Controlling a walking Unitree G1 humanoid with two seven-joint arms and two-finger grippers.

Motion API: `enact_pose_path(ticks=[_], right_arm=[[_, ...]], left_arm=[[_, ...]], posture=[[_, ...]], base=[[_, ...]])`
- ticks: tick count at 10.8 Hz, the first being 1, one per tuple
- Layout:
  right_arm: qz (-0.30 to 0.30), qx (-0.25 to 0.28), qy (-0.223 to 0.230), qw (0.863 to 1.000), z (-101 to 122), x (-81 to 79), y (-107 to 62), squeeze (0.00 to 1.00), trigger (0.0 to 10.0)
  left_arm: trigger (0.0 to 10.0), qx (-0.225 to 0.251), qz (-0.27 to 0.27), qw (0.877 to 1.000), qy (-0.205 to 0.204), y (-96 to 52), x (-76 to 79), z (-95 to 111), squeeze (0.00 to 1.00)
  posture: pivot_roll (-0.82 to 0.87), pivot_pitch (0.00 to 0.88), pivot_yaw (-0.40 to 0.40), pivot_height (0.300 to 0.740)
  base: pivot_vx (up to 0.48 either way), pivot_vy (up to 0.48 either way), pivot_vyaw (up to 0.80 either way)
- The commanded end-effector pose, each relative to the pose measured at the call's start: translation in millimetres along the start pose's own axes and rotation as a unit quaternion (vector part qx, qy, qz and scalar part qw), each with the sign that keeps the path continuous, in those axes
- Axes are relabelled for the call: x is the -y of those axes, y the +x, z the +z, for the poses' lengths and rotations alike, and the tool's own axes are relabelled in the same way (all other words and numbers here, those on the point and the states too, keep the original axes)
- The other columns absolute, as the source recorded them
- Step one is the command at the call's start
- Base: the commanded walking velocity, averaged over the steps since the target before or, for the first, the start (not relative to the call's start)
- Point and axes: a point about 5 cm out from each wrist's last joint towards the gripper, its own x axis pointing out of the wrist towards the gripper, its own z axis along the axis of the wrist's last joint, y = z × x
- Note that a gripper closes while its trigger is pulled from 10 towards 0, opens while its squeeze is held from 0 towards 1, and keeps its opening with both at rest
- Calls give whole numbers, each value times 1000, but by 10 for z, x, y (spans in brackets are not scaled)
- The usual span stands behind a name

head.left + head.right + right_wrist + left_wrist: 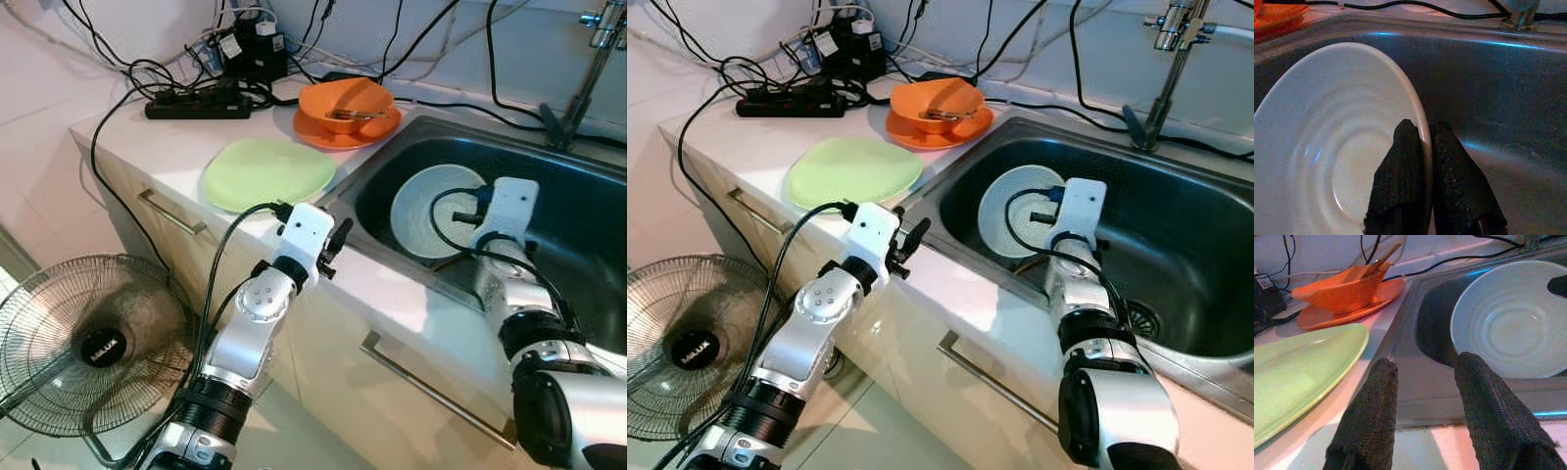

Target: Kitchen organization

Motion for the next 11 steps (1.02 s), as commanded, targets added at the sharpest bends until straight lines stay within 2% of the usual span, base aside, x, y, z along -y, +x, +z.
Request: enact_pose_path(ticks=[1,7,11], right_arm=[[18,15,0,1000,90,-95,16,8,10000],[69,22,-34,997,103,-264,-2,0,10000],[122,40,-60,990,132,-447,-39,0,10000]], left_arm=[[10000,3,6,1000,7,2,-35,51,0],[10000,-16,-16,1000,5,-1,22,17,0],[10000,-19,-29,999,1,-4,75,12,0]], posture=[[176,0,62,740],[175,0,59,740],[177,0,56,740]], base=[[0,0,0],[0,0,0],[0,0,0]])
